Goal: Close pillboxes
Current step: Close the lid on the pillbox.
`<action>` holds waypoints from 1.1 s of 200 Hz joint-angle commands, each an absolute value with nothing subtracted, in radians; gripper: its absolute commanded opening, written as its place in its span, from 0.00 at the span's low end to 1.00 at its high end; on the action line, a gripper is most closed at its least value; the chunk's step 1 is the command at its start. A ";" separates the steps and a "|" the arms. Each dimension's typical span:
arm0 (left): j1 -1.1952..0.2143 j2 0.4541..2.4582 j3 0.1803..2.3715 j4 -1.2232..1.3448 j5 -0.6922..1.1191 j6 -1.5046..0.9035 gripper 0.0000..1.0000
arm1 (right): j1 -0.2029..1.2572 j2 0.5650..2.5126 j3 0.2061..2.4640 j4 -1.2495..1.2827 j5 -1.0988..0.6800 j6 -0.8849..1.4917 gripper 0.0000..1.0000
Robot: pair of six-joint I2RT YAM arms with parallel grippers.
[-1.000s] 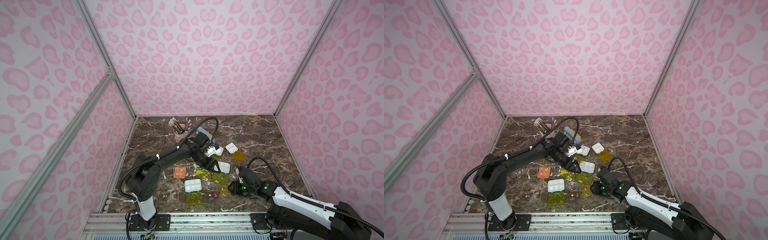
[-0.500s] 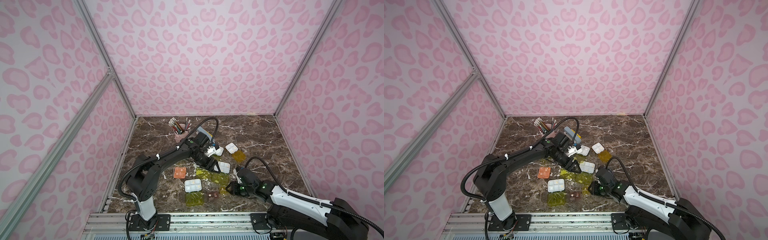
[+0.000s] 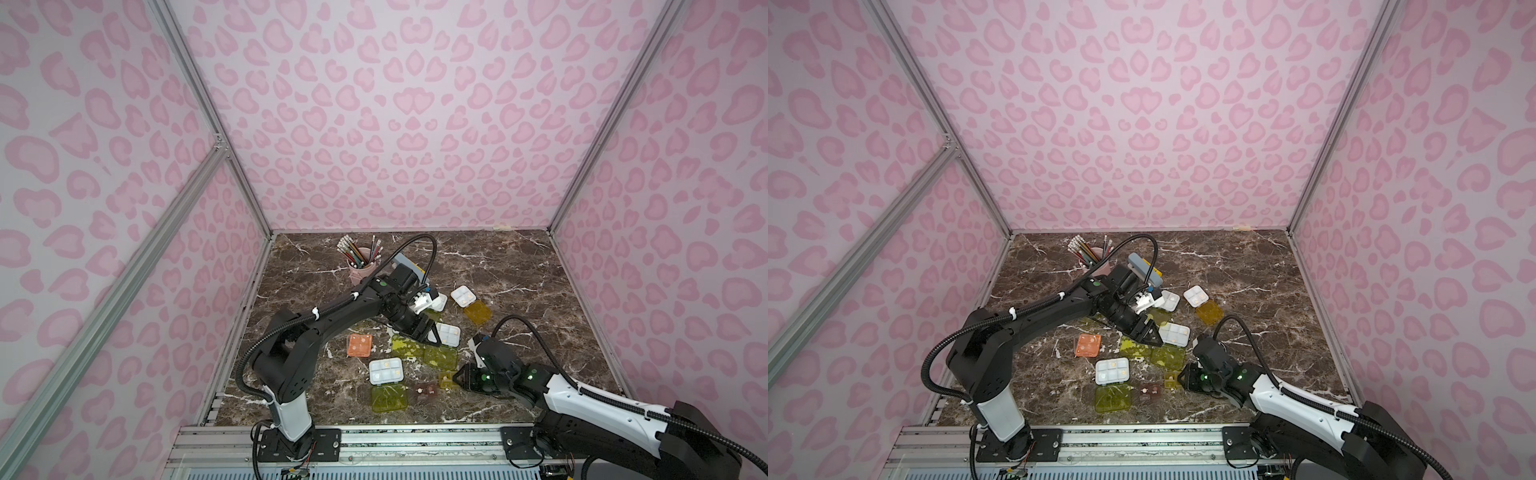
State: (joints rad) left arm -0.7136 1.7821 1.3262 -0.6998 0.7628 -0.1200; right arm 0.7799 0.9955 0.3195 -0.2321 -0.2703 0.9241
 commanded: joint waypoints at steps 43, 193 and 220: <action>-0.713 1.776 1.329 -0.689 0.778 -0.103 0.67 | 0.781 1.004 0.309 -0.299 -0.239 0.920 0.29; -0.713 1.769 1.331 -0.688 0.784 -0.106 0.67 | 0.781 0.999 0.331 -0.324 -0.219 0.911 0.27; -0.713 1.763 1.333 -0.685 0.792 -0.109 0.67 | 0.782 0.996 0.355 -0.346 -0.214 0.908 0.28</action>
State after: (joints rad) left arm -0.7136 1.7748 1.3262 -0.7002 0.7639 -0.1135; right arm 0.7807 0.9966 0.3439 -0.2634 -0.2504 0.9215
